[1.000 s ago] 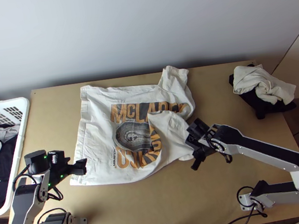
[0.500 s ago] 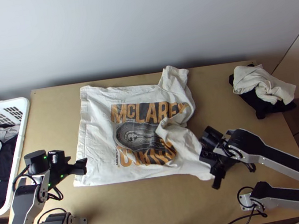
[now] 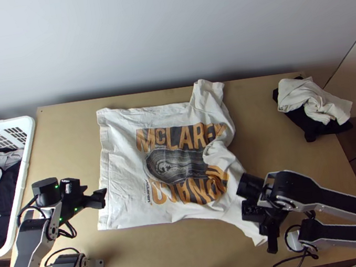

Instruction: Fold the t-shirt

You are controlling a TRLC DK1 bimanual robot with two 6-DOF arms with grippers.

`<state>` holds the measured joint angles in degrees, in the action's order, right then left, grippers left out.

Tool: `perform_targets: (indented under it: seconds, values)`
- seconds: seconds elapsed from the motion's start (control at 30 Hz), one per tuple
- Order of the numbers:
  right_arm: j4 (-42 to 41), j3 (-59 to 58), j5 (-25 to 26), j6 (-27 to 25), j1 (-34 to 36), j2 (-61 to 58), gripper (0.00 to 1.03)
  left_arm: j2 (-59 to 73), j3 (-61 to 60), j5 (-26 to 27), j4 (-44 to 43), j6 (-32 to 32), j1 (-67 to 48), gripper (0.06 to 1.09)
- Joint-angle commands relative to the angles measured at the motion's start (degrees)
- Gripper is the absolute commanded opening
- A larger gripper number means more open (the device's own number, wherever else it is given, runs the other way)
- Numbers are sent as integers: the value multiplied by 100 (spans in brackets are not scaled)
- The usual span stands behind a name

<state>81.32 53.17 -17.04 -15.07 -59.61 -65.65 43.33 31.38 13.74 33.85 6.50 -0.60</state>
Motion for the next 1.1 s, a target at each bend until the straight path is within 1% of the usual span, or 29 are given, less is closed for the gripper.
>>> perform_targets:
  seconds: [0.0, 0.13, 0.23, 0.43, 0.57, 0.63, 0.7, 0.8, 1.0, 1.07]
  values:
    - [-222, 133, -379, 22, -507, -370, 3, 193, 264, -29, 447, 132, -168, 102]
    - [-354, 352, -379, 13, -498, -528, 3, 606, 571, -257, 1256, 730, -107, 102]
    - [-354, 546, -379, 13, -481, -634, 3, 835, 554, -275, 1625, 1108, -63, 102]
    - [-354, 704, -370, 39, -384, -651, 3, 949, 571, -284, 2240, 1433, -160, 100]
    - [-354, 748, -362, 39, -331, -686, 3, 975, 536, -424, 2733, 1688, -177, 100]
    - [-354, 809, -353, 39, -305, -730, 3, 1019, 431, -424, 2803, 1767, -177, 100]
    - [-354, 862, -335, 39, -261, -765, 3, 1081, 378, -416, 2838, 1855, -177, 96]
    - [-362, 932, -300, 39, -182, -809, 3, 1265, 387, -416, 2935, 1943, -186, 84]
    - [-371, 1099, -265, 66, 2, -888, 3, 1582, 378, -389, 2908, 2092, -265, 81]
    - [-371, 1117, -256, 83, 46, -888, 3, 1705, 378, -319, 2900, 2118, -353, 67]
